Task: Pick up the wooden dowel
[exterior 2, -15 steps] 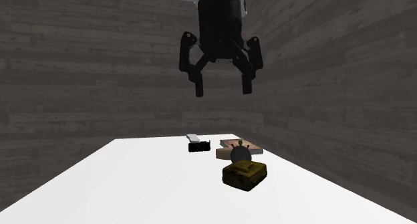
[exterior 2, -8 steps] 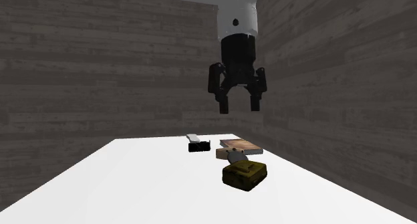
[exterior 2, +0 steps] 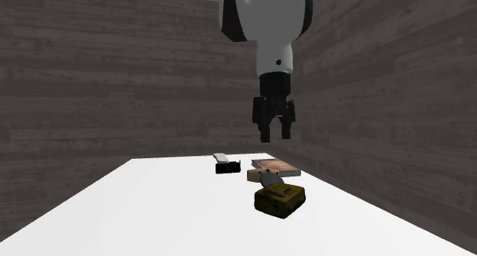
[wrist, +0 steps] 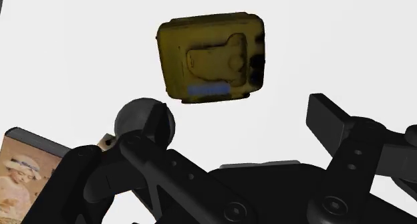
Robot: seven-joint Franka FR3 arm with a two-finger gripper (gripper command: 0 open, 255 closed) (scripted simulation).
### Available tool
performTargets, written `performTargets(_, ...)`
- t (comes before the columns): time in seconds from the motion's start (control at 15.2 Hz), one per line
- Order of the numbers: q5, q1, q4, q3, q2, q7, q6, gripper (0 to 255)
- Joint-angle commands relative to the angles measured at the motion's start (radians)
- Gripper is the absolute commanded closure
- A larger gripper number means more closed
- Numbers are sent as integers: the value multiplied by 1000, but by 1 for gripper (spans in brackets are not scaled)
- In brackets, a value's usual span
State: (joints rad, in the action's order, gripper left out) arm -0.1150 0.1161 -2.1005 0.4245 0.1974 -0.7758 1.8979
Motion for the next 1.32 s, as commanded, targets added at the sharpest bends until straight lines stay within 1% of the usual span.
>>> performTargets(0.0, 35, 4, 49, 32, -88, -111, 28, 0)
performTargets(0.2, 106, 2, 157, 53, -228, -257, 38, 0)
performTargets(0.4, 177, -18, 278, 51, -369, -393, 31, 0)
performTargets(0.66, 255, -65, 463, 21, -552, -546, -1, 0)
performTargets(0.99, 315, -134, 742, -38, -782, -692, -75, 0)
performTargets(1.06, 317, -139, 764, -44, -798, -700, -82, 0)
performTargets(1.25, 321, -138, 738, -47, -808, -702, -48, 0)
